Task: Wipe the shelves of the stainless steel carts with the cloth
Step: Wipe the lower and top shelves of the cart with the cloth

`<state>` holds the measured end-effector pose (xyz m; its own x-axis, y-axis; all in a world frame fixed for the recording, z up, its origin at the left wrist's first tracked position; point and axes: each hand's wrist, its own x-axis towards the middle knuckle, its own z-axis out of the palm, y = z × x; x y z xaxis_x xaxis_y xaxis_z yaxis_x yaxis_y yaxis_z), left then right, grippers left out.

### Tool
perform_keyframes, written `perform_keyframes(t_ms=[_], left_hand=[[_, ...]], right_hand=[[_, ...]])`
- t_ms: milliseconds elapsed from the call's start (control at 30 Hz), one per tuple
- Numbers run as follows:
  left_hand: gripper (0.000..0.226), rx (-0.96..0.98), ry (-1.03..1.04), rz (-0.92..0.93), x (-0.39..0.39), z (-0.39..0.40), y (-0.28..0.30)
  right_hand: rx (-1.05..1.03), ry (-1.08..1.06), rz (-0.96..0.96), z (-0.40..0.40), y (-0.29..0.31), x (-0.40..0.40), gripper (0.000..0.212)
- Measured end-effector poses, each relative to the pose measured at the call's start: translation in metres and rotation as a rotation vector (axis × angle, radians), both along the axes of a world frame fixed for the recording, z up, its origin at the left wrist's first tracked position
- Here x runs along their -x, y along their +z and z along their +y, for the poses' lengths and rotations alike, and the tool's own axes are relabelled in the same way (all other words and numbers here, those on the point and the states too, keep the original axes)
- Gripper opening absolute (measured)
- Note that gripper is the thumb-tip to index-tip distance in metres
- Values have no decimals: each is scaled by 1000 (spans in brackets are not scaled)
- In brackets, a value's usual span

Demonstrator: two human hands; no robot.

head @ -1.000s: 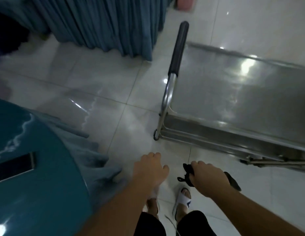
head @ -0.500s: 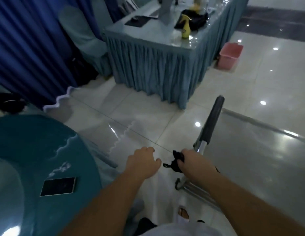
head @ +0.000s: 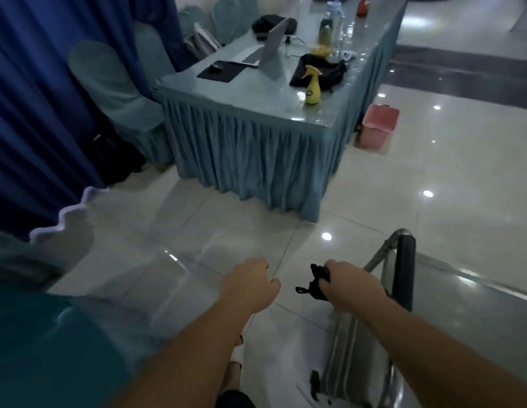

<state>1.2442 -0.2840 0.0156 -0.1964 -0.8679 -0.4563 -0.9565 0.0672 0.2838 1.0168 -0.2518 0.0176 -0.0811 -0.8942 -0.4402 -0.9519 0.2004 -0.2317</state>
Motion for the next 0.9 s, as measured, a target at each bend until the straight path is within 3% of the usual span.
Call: perform_keyframes(t_ms=[233, 467, 733, 900], left_hand=[[56, 10, -263, 3, -12, -150, 2], [63, -18, -462, -23, 6, -230, 0], [58, 14, -608, -18, 85, -314, 1], [48, 39, -670, -27, 166, -384, 23]], right_hand=[[-94, -201, 36, -93, 11, -19, 23], [-143, -303, 16, -141, 6, -20, 22], [-174, -415, -33, -218, -16, 49, 23], [-149, -396, -19, -302, -15, 134, 26]])
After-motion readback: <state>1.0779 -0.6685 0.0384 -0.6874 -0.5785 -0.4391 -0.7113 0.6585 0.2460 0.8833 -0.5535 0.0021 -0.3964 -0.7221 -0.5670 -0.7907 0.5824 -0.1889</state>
